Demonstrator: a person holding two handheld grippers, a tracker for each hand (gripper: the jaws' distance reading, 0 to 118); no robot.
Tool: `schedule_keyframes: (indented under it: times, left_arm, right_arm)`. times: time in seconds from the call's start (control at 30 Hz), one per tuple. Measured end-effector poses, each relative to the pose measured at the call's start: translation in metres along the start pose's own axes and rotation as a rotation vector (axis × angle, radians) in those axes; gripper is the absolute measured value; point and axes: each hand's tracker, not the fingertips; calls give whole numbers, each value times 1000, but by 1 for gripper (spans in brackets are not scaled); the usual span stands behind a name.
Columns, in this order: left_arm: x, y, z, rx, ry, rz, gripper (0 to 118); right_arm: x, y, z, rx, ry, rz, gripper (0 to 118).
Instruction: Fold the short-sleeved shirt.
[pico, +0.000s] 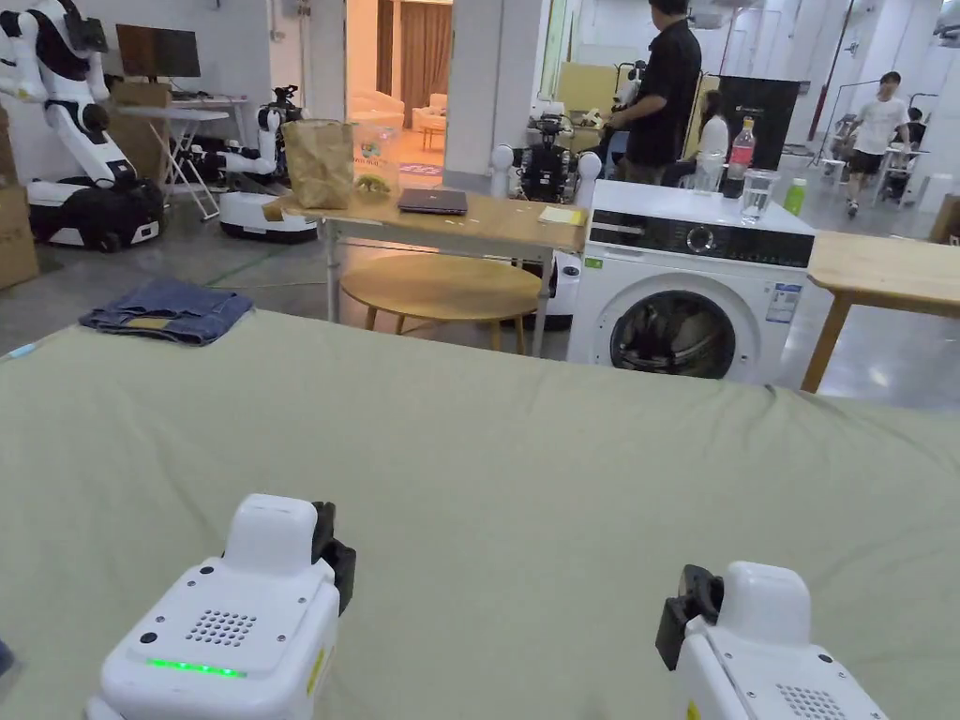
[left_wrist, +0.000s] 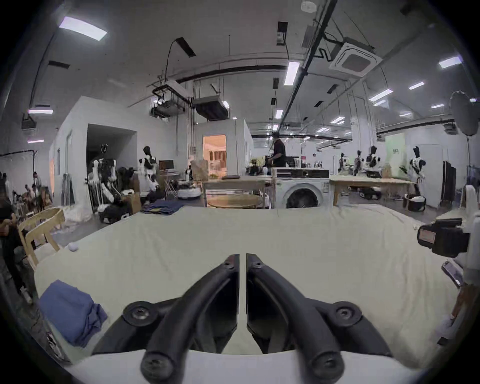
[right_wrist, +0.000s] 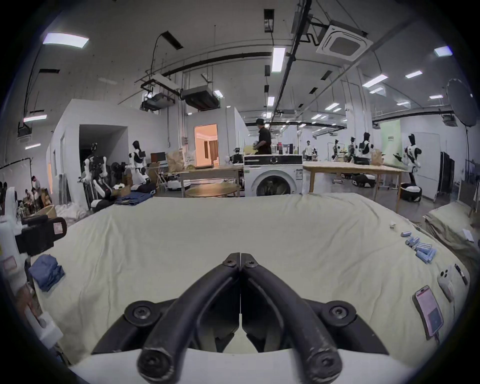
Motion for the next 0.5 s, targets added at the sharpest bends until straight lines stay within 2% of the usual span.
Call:
schedule_keyframes:
  times: [0.5]
  left_arm:
    - [6, -3, -1, -4, -48, 34, 0]
  right_arm:
    - [-10, 0, 5, 39, -14, 51, 0]
